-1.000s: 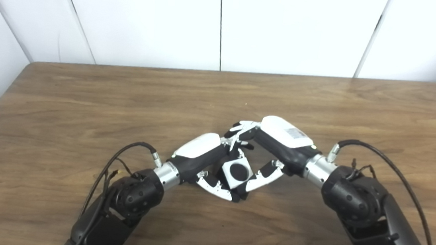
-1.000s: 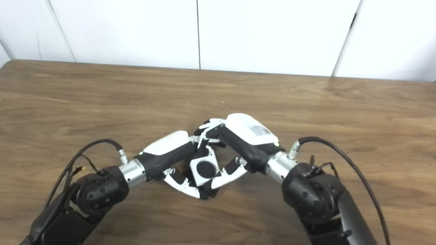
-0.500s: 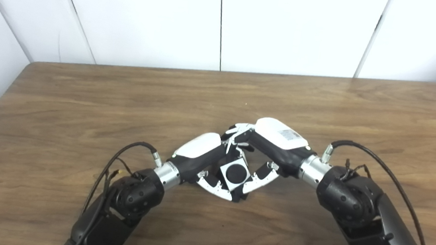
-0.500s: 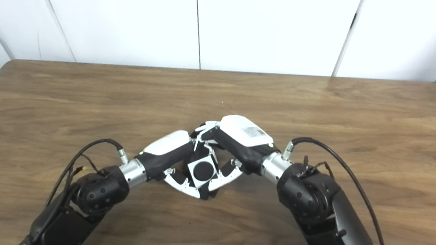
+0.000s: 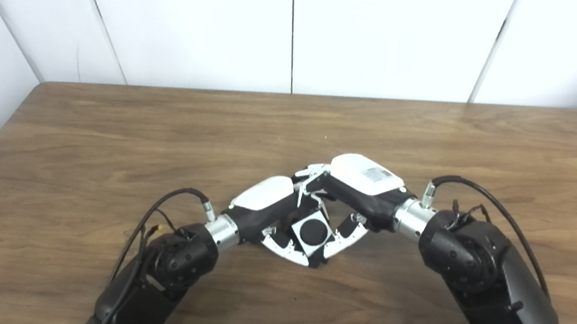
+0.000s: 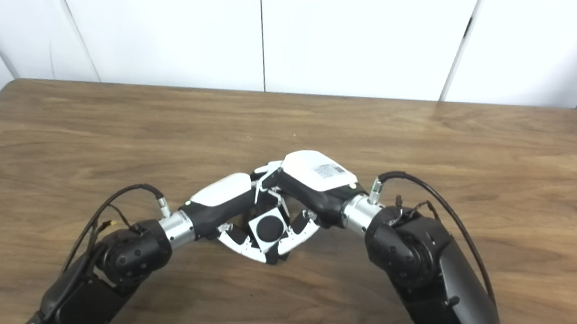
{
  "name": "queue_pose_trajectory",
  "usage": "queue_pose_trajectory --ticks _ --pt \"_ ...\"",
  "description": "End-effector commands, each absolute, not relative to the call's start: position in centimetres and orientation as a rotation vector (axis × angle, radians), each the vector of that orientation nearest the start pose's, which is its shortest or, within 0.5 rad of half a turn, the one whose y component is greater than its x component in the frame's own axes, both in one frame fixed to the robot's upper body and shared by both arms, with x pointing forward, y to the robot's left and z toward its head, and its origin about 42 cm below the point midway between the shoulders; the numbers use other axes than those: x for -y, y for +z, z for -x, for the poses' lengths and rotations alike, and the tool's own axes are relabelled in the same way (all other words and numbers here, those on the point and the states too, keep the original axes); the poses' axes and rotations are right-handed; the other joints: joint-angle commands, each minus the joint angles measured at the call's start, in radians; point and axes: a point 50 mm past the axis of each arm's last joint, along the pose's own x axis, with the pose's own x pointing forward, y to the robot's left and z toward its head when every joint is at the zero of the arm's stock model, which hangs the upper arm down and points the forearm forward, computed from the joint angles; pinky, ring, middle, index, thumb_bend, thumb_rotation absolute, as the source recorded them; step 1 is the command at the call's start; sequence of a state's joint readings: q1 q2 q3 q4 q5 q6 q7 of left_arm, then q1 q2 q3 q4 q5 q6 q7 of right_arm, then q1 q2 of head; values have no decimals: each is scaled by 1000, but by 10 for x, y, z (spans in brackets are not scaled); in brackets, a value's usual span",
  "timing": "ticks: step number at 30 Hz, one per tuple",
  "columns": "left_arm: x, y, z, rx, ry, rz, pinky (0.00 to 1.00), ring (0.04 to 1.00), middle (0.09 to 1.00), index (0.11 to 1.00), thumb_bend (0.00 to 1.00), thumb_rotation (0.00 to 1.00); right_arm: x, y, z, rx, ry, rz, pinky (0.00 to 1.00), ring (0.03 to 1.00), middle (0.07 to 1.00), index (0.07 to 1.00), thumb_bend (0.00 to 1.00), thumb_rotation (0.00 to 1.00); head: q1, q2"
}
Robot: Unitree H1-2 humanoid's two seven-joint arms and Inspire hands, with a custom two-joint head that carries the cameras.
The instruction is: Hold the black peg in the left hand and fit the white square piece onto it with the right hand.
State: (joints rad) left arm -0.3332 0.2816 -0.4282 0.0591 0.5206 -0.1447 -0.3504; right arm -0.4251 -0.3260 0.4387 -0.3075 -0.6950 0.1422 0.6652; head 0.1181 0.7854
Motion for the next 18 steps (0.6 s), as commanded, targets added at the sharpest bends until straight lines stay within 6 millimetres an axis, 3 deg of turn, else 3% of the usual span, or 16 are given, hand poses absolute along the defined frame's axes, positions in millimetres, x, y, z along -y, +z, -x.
queue_pose_trajectory --ticks 1,4,8,18 --pt "-151 158 -354 331 -793 -935 946 961 914 583 883 253 140 265 -341 378 788 1235 895 932 908 782 849 388 1 2" --pt "-153 157 -354 328 -795 -931 947 961 906 561 872 237 143 266 -341 343 785 1243 917 964 947 896 939 425 -2 2" --pt "-154 157 -354 326 -801 -928 948 970 904 555 869 225 148 266 -343 334 778 1247 903 965 961 964 974 440 -3 3" --pt "-154 157 -355 318 -806 -925 946 973 909 552 871 222 158 264 -343 324 769 1258 897 965 963 954 969 454 -8 5"
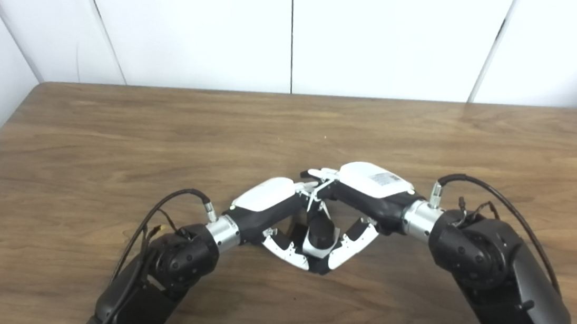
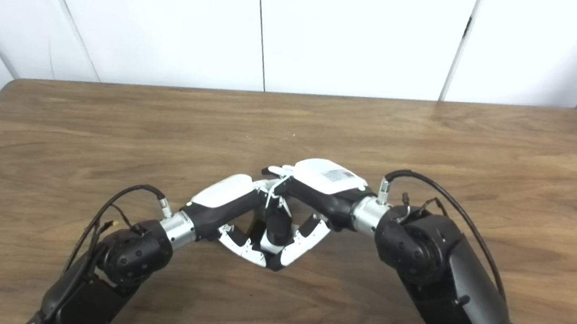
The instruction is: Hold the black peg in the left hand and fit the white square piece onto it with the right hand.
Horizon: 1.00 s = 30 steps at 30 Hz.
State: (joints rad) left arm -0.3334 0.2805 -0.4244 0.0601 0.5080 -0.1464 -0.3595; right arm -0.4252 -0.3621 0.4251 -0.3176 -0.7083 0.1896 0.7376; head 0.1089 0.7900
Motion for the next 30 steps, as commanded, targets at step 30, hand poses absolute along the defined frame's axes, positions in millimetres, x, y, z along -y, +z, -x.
queue_pose_trajectory --ticks 30 --pt "-165 152 -351 309 -807 -932 948 960 909 567 880 190 231 313 -365 379 406 992 707 892 928 921 881 496 -82 -13"
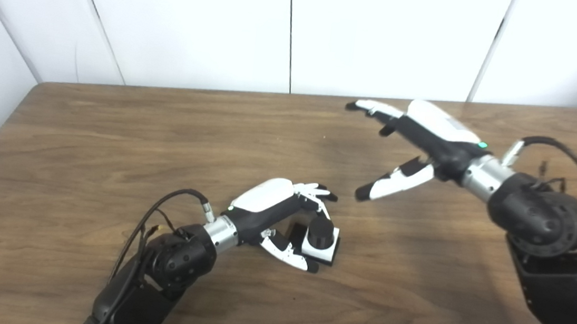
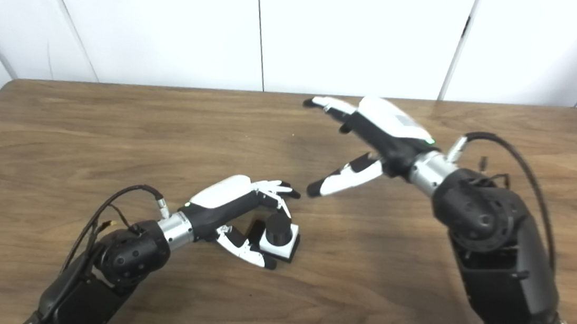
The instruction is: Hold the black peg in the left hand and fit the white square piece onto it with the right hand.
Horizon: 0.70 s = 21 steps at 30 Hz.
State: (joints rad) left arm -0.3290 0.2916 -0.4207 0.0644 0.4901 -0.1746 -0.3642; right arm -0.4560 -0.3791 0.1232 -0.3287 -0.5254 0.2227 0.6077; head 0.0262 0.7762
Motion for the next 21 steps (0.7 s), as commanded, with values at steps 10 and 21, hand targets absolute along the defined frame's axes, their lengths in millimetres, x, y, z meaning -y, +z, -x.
queue_pose_trajectory --ticks 10,21 --pt "-170 149 -350 317 -804 -924 945 955 902 564 883 181 241 262 -349 290 92 685 717 864 886 863 795 348 -27 -12" --pt "-176 150 -350 309 -809 -924 955 961 906 571 880 165 242 224 -330 238 -77 514 769 874 880 882 706 394 -52 -20"
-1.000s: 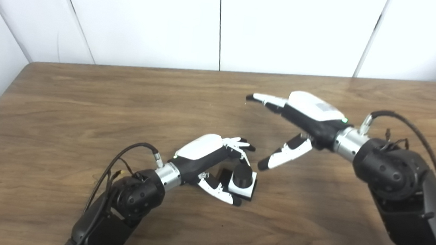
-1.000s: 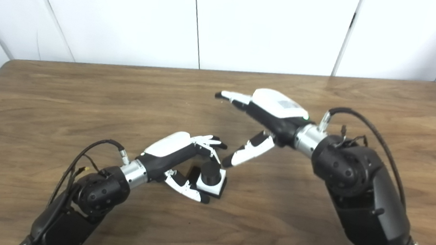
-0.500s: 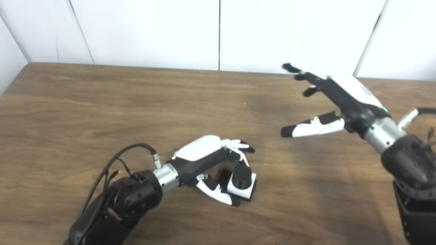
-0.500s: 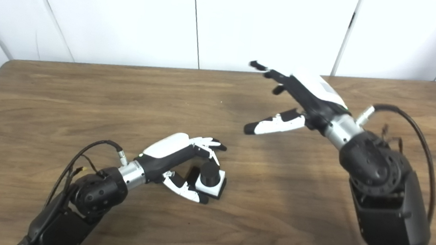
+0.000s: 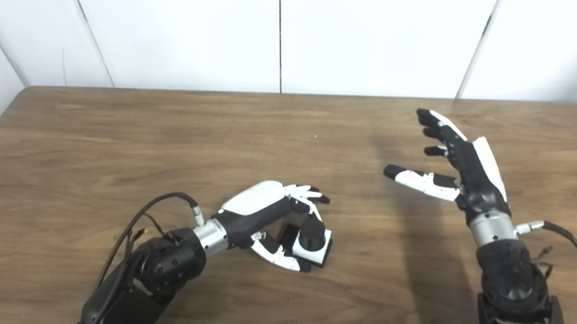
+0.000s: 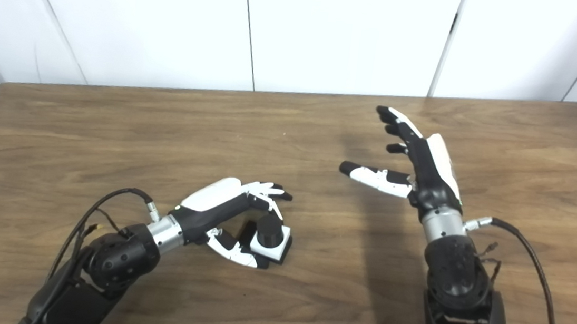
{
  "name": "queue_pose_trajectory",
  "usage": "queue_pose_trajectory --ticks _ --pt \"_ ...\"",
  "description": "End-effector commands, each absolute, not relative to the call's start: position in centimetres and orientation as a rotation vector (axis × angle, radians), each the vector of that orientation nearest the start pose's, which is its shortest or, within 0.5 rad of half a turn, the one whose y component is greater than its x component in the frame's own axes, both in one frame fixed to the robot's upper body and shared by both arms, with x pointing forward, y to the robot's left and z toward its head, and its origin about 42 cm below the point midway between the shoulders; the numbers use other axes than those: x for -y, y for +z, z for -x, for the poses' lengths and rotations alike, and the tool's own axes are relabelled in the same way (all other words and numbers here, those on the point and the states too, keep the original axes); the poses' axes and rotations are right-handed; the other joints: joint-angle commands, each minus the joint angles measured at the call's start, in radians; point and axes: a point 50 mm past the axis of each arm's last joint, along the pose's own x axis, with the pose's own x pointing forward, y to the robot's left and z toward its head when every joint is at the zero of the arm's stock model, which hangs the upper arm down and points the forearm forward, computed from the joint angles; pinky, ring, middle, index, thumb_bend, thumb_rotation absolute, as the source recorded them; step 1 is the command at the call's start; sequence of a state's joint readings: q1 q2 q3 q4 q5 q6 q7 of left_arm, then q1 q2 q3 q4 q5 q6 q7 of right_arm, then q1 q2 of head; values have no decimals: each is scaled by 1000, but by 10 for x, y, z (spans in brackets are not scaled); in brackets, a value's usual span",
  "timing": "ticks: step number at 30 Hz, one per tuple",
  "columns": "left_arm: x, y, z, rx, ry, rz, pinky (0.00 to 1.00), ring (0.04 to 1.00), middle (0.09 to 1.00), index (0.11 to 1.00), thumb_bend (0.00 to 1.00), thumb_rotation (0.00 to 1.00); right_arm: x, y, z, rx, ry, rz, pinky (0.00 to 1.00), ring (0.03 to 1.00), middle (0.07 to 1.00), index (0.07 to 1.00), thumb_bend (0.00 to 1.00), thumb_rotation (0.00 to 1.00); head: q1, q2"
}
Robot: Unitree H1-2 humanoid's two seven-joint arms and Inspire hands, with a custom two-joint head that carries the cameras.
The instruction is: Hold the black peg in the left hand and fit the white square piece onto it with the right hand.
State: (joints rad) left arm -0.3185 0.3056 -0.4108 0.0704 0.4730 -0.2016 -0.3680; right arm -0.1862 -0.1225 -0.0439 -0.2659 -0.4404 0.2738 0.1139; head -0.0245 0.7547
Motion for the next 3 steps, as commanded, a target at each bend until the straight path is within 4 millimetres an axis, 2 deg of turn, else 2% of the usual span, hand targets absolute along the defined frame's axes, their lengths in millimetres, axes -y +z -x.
queue_pose_trajectory --ticks 1,3 --pt "-176 150 -350 309 -808 -923 955 961 905 571 881 163 243 222 -329 235 -85 500 774 876 881 882 708 393 -4 -1" --pt "-176 149 -350 311 -808 -924 953 959 903 568 883 164 244 220 -327 226 -103 458 803 879 882 875 710 381 -7 -3"
